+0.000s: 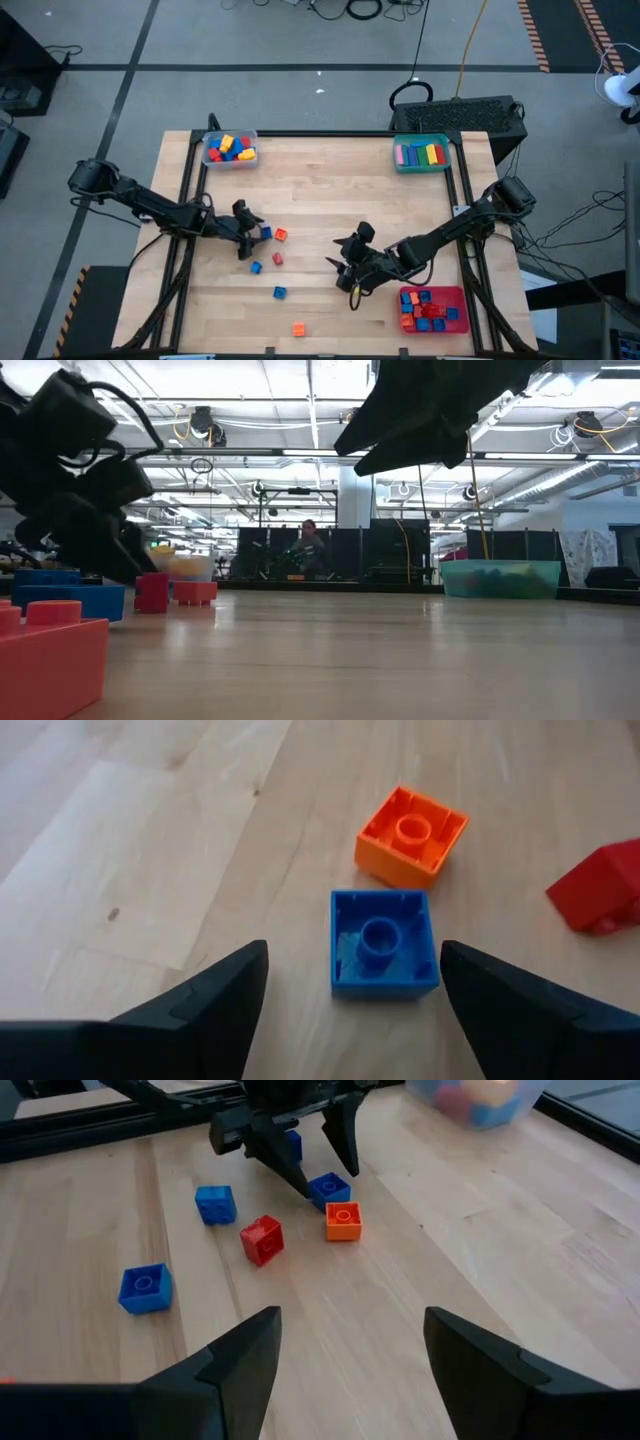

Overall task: Sort blocks by size
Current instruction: Put the small blue game piece into the red bin

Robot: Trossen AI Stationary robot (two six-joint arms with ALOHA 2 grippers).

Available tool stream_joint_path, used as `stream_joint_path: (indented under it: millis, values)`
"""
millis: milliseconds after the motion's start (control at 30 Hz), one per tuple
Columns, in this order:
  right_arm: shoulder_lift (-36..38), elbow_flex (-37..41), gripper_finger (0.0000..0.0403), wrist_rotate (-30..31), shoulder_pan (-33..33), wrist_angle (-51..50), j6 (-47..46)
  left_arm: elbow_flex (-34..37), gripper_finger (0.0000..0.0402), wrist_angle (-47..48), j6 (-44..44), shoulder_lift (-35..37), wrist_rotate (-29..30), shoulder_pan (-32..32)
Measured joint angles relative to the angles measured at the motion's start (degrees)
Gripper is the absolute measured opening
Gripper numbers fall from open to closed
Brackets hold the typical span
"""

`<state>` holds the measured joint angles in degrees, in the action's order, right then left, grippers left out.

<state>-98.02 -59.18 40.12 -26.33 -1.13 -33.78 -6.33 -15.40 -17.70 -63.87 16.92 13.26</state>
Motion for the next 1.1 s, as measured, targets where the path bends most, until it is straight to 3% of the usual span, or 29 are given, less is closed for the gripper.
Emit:
stream_joint_path:
  millis: [200,567,667,933,1100]
  values:
    - [0.0,0.0,0.0231,0.0,0.0,0.0,0.0,0.0,0.0283,-2.0,-0.1,-3.6,0.6,0.0]
    - [0.0,0.0,0.0231,0.0,0.0,0.0,0.0,-0.2,0.0150,-10.4,-0.7,-10.8,0.5,0.0]
    - [0.0,0.0,0.0231,0.0,0.0,0.1,0.6,-0.6,0.0145,-11.0,-1.4,-11.4,-0.1,-0.1]
    - [0.1,0.0,0.0231,-6.0,0.0,0.3,16.4,-6.1,0.0145,-14.1,0.3,-9.2,-11.9,-0.1]
    - [0.1,0.0,0.0231,-5.6,0.0,5.1,30.1,-12.3,0.0145,-13.1,0.4,-9.7,-15.0,-0.6]
